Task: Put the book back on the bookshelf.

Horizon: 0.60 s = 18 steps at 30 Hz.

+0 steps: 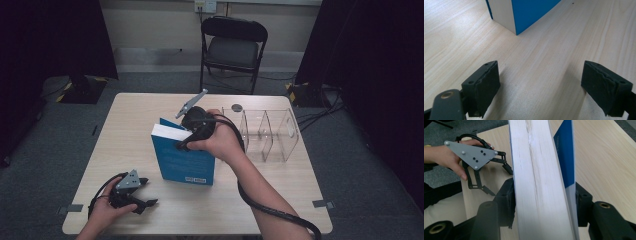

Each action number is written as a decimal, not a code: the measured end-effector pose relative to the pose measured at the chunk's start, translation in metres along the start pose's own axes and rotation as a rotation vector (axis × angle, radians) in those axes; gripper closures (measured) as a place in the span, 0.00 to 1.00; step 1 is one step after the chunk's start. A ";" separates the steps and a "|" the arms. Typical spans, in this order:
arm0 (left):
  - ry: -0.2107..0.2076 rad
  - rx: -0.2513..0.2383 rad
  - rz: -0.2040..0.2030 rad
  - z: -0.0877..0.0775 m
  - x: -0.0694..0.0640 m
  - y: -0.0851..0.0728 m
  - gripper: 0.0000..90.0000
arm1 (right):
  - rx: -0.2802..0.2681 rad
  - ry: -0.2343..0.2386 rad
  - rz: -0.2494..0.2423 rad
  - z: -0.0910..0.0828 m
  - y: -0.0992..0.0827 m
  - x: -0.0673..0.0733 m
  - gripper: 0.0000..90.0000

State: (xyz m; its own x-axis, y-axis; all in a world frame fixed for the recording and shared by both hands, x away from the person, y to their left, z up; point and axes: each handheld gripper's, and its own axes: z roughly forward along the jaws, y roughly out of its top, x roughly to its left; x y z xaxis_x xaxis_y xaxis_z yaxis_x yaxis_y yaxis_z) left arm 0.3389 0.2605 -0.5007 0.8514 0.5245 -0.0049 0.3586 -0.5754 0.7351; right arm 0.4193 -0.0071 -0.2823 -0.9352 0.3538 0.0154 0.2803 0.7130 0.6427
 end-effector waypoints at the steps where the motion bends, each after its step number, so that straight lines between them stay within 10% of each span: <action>1: -0.003 -0.001 -0.004 0.000 0.000 0.000 0.16 | 0.003 0.000 -0.001 -0.001 -0.001 -0.001 0.51; 18: -0.002 -0.001 -0.001 0.000 0.000 0.000 0.16 | 0.000 -0.007 0.011 -0.006 -0.025 -0.011 0.49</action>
State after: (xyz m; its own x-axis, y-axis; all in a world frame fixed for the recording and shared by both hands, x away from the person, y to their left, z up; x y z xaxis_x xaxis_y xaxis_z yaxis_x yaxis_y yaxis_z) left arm 0.3389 0.2604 -0.5008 0.8517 0.5239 -0.0069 0.3592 -0.5743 0.7356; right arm 0.4209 -0.0325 -0.2938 -0.9306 0.3657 0.0169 0.2903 0.7092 0.6424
